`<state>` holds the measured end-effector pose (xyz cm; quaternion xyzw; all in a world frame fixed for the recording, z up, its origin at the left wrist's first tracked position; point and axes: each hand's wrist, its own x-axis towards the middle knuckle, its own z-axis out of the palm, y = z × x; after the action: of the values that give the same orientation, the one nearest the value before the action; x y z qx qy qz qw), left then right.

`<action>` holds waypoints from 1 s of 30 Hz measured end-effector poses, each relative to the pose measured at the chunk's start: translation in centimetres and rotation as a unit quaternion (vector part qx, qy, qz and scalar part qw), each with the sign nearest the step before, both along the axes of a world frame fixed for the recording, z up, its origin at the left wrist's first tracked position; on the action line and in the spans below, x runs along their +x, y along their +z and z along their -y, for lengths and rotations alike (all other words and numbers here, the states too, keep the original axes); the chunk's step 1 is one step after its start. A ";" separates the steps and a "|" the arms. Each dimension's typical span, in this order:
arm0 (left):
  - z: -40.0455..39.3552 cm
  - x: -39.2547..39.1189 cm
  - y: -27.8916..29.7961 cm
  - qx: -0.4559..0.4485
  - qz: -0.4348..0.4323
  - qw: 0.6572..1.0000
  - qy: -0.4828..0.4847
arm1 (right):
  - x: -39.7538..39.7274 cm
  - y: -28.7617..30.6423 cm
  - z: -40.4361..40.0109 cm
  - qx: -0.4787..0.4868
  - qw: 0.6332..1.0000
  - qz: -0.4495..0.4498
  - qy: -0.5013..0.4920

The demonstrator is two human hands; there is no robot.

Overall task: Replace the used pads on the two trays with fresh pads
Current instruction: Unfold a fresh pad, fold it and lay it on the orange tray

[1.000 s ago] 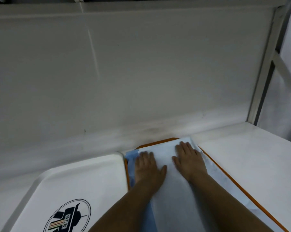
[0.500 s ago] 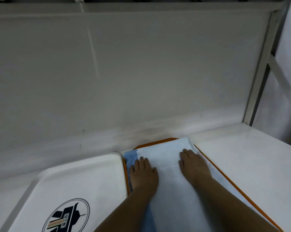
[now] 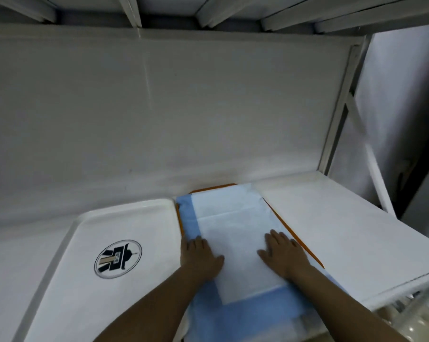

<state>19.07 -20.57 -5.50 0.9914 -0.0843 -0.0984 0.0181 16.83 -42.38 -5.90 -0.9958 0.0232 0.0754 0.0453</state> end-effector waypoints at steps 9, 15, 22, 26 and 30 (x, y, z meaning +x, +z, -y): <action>1.7 -9.6 2.0 -0.080 -0.081 0.981 -0.159 | -7.1 1.7 -3.4 0.076 0.990 -0.018 0.121; -0.8 -10.6 1.9 -0.040 -0.074 0.991 -0.103 | -10.3 2.3 -0.2 0.056 0.996 0.004 0.069; -0.7 -12.8 2.5 -0.047 -0.040 0.994 -0.095 | -11.3 2.2 4.0 0.034 0.993 0.087 -0.075; 0.5 -14.8 2.8 -0.092 -0.045 0.985 -0.142 | -10.4 2.4 4.6 0.261 0.914 0.128 -0.284; 0.3 -14.7 2.0 -0.096 -0.025 0.989 -0.112 | -8.7 1.9 5.0 0.482 0.763 0.050 -0.429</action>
<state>4.33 -20.92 -3.46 0.9667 -0.2031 -0.1156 0.1044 8.09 -47.41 -3.97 -0.7316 0.4061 -0.0008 0.5477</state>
